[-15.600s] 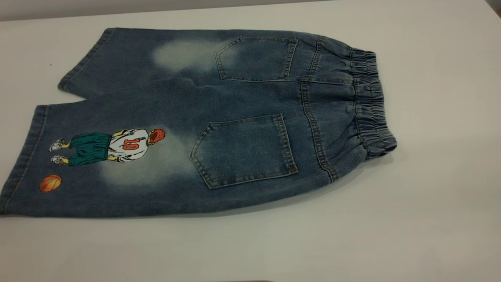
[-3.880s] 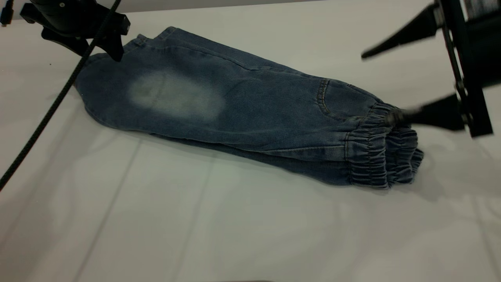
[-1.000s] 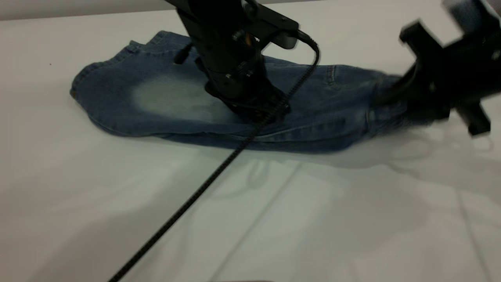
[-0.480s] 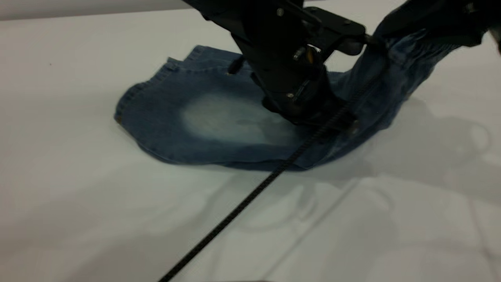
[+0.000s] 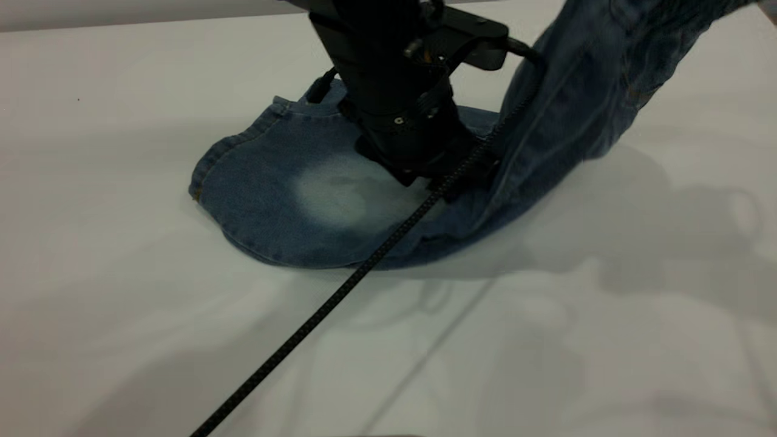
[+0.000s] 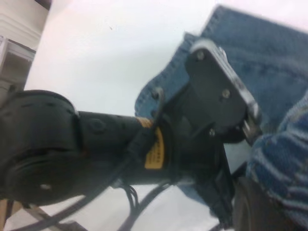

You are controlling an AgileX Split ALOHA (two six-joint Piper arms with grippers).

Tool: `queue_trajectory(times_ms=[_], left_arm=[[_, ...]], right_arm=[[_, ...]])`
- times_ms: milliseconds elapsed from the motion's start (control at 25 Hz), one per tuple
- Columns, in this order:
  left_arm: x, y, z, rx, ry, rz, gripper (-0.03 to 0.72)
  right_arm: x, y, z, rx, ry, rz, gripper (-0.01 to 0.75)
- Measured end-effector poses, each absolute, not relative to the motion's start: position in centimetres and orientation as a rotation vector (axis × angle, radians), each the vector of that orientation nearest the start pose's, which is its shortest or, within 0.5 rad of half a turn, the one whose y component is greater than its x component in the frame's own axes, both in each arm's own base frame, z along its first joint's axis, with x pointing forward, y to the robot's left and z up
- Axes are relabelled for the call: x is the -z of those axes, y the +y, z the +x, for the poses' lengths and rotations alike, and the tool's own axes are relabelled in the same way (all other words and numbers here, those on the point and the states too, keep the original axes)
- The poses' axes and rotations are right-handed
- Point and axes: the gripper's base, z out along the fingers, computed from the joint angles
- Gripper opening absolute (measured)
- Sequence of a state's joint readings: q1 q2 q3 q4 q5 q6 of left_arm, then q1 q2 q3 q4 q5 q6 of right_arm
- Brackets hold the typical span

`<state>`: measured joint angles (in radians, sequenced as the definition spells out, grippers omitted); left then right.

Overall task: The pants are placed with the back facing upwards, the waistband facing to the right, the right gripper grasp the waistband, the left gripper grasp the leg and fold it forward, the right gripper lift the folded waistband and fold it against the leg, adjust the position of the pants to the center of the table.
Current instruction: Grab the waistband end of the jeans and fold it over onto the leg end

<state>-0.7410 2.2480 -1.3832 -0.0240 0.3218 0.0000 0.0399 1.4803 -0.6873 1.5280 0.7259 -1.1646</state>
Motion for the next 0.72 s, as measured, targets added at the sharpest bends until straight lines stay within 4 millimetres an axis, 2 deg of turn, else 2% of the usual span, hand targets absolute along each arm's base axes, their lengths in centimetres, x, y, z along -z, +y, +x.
queue_trajectory(times_ms=[160,280,480,600,720], left_arm=[[-7.1,-30.1,32.3,0.237,2.520,1.006,0.508],[-6.5,-31.0,31.3,0.240,2.517,1.051,0.500],[-6.8,-31.9,30.5,0.254,2.492,1.083,0.484],[-7.8,-30.8,31.6,0.245,2.503,1.039,0.483],[-9.7,-28.9,33.3,0.236,2.509,0.960,0.483]], right_arm=[[-23.1,7.2,27.4,-1.030,2.253,-0.061,0.038],[-23.3,7.2,27.4,-1.034,2.253,-0.067,0.038],[-23.1,7.2,27.3,-1.013,2.275,-0.109,0.038],[-23.0,7.2,27.2,-0.997,2.289,-0.138,0.038],[-23.0,7.2,27.2,-0.995,2.292,-0.144,0.038]])
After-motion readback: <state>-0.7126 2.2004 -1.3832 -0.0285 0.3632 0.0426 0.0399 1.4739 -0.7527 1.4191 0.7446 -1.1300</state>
